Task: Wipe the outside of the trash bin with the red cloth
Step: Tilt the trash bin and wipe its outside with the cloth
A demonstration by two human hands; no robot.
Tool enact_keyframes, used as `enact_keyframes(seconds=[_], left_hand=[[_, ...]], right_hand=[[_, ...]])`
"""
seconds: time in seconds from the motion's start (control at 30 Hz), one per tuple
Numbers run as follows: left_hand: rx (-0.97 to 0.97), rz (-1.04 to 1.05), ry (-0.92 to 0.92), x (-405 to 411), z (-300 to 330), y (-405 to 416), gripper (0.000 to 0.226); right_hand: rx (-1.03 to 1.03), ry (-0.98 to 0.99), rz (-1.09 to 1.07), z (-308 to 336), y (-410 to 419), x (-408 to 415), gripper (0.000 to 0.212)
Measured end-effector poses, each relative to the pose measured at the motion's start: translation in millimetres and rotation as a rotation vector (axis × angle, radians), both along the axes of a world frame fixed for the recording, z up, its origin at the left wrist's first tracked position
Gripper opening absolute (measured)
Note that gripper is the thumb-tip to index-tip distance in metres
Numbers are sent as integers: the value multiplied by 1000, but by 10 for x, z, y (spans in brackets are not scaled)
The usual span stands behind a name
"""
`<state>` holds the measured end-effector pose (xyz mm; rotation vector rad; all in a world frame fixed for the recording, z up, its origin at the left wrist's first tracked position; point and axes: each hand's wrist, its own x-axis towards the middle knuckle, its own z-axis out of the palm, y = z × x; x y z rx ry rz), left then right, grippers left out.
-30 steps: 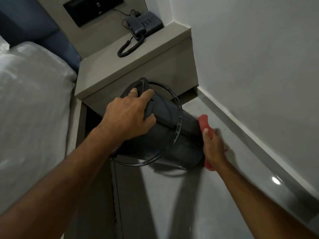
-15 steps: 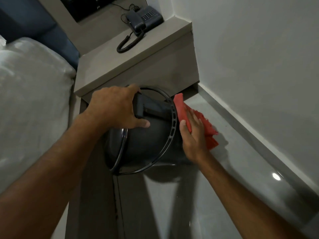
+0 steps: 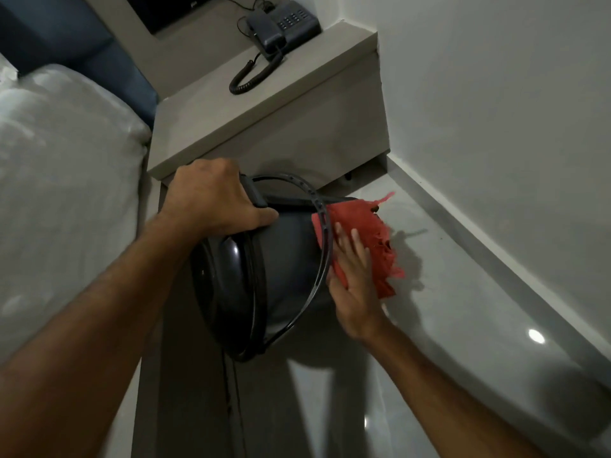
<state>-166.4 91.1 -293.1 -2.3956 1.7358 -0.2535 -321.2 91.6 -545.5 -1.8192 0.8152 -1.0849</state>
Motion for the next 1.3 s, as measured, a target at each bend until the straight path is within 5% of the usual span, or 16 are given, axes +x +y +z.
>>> enact_keyframes(seconds=[0.1, 0.2, 0.27, 0.5, 0.63, 0.83, 0.97, 1.13, 1.3], left_hand=[[5, 25, -2, -56, -6, 22, 62], [3, 95, 68, -3, 15, 16, 63], [-3, 166, 147, 150, 48, 28, 66], [43, 456, 670, 487, -119, 252, 94], [2, 476, 702, 563, -201, 256, 83], [-38, 546, 744, 616, -272, 337, 81], [-77, 598, 715, 648, -345, 284, 55], [-64, 695, 709, 712, -400, 405, 55], [-70, 680, 754, 690, -376, 424, 55]], right_hand=[[-39, 24, -58, -302, -31, -102, 63], [345, 54, -147, -457, -240, -272, 55], [425, 53, -109, -354, -313, -348, 50], [-80, -6, -1, 524, -177, -325, 51], [-240, 77, 121, 422, -210, -364, 51], [246, 254, -74, 161, -742, -648, 52], [-33, 1, 105, 500, -114, -343, 50], [-242, 10, 130, 332, 17, -294, 52], [286, 174, -58, 99, -637, -564, 57]])
